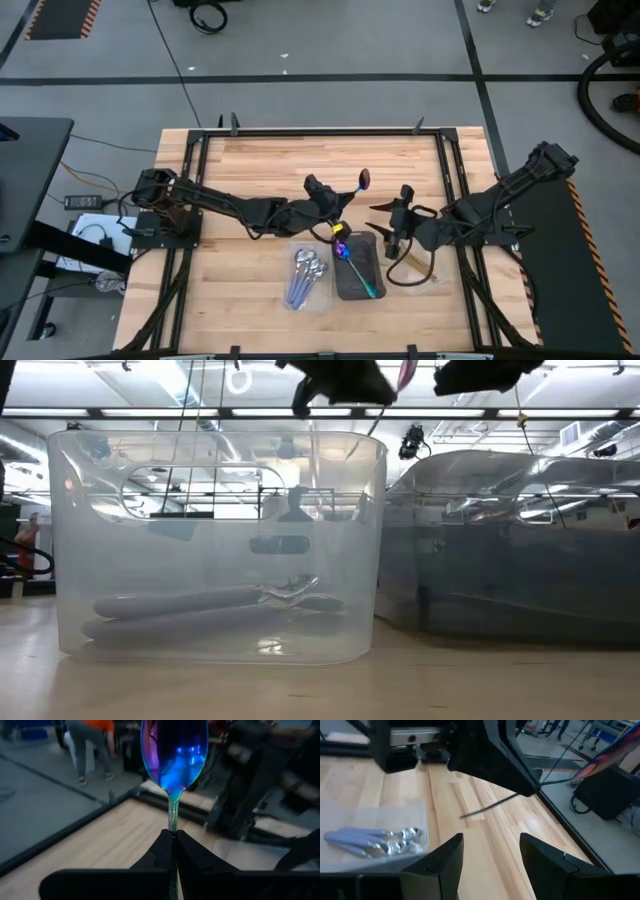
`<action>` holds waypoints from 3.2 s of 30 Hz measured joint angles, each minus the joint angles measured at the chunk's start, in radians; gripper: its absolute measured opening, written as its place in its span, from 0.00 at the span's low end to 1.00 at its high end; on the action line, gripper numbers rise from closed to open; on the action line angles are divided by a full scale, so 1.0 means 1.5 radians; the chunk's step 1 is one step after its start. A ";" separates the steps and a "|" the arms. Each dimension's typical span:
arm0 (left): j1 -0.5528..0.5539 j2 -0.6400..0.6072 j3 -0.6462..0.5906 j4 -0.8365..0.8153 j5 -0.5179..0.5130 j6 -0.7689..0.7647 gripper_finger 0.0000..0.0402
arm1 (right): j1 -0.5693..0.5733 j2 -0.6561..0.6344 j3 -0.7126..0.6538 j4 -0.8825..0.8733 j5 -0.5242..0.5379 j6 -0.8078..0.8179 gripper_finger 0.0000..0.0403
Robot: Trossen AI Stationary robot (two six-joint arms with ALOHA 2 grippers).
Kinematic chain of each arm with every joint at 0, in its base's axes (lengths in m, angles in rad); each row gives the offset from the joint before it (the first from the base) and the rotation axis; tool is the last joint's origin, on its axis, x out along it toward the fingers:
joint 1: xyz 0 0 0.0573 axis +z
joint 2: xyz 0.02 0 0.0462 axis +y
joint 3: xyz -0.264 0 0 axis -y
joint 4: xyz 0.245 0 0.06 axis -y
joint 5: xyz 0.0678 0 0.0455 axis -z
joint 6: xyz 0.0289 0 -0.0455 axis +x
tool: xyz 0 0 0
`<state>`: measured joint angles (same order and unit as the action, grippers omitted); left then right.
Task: Sort silverware by color (type)
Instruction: Put the blue spoon into the black bin
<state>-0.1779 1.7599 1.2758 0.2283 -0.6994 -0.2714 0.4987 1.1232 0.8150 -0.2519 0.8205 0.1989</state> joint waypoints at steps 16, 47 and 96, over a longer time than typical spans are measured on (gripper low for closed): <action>-0.027 0.001 0.000 0.186 0.062 0.143 0.04 | -0.090 0.002 0.000 0.142 -0.184 -0.096 0.57; -0.032 0.001 0.000 0.194 0.083 0.145 0.08 | -0.099 0.002 0.000 0.206 -0.198 -0.117 0.10; -0.085 -0.056 -0.005 -0.378 0.005 0.083 0.45 | -0.098 0.127 0.000 0.115 -0.405 0.181 0.04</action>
<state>-0.3054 1.6758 1.2686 -0.3385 -0.6914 -0.1476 0.3517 1.3135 0.8150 -0.0797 0.2127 0.4706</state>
